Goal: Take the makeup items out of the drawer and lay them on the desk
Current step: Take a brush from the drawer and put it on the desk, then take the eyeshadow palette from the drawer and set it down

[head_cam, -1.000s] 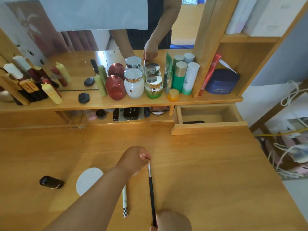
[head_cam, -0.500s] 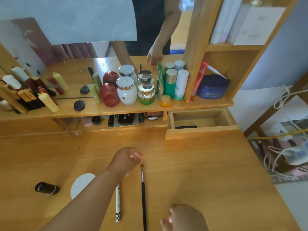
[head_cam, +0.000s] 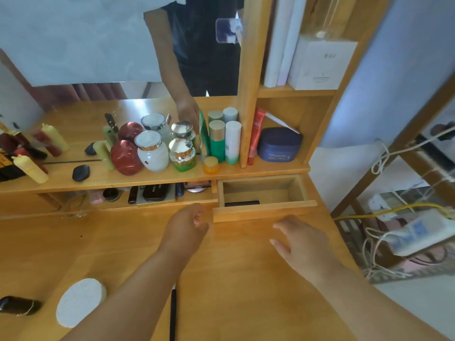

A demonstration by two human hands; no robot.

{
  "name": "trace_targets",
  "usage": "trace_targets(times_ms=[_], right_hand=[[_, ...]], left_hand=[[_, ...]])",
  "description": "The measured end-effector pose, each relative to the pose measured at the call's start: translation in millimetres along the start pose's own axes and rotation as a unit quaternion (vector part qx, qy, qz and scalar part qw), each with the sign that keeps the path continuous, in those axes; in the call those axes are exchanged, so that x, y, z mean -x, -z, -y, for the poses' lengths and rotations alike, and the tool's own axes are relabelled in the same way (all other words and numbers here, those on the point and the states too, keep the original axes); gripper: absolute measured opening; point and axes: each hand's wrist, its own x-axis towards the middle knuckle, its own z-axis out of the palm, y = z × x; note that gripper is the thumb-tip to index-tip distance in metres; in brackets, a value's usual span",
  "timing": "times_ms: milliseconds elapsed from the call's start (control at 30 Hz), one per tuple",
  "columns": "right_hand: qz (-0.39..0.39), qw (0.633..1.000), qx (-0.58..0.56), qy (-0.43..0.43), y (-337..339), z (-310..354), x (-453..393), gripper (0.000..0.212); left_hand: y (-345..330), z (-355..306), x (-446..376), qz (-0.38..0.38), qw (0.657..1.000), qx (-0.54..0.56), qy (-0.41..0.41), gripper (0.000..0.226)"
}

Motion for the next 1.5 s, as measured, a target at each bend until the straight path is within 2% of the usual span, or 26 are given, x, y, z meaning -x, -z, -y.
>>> trace_targets(times_ms=[100, 200, 267, 400, 533, 633, 700, 900, 1067, 1200, 1367, 1500], right_hand=[[-0.047, 0.998, 0.034, 0.021, 9, -18, -16, 0.031], [-0.069, 0.996, 0.052, 0.025, 13, -31, -31, 0.038], [-0.060, 0.995, 0.066, 0.033, 15, -37, -39, 0.039], [-0.024, 0.994, 0.103, 0.041, 16, -43, -48, 0.026], [-0.025, 0.993, 0.096, 0.056, 14, -44, -48, 0.019], [-0.019, 0.993, 0.098, 0.063, 15, -45, -44, 0.015], [-0.018, 0.992, 0.111, 0.063, 16, -44, -41, 0.006], [-0.023, 0.985, 0.140, 0.094, 12, -45, -28, 0.022], [-0.012, 0.985, 0.145, 0.090, 7, -45, -23, 0.022], [-0.018, 0.994, 0.089, 0.066, 11, -33, -22, 0.023], [0.072, 0.995, -0.038, 0.066, 3, 4, -42, 0.058], [0.131, 0.988, -0.053, 0.056, -10, 21, -58, 0.073]], left_hand=[[-6, -13, -1, -0.018, 0.998, -0.044, -0.038, 0.040], [-11, -22, -5, -0.028, 0.994, -0.088, -0.056, 0.035], [-15, -24, -7, -0.027, 0.989, -0.126, -0.070, 0.033], [-19, -26, -9, -0.036, 0.982, -0.165, -0.084, 0.027], [-20, -24, -9, -0.024, 0.974, -0.199, -0.102, 0.016], [-21, -20, -6, -0.013, 0.970, -0.210, -0.119, 0.015], [-22, -16, -3, -0.012, 0.967, -0.218, -0.128, 0.015], [-25, -6, 9, -0.011, 0.963, -0.215, -0.164, 0.012], [-27, -2, 12, -0.007, 0.961, -0.217, -0.173, 0.010], [-27, -2, 12, -0.013, 0.960, -0.215, -0.180, 0.010], [-28, 1, 13, -0.011, 0.961, -0.210, -0.182, 0.008], [-29, 5, 12, -0.014, 0.958, -0.209, -0.197, 0.012]])
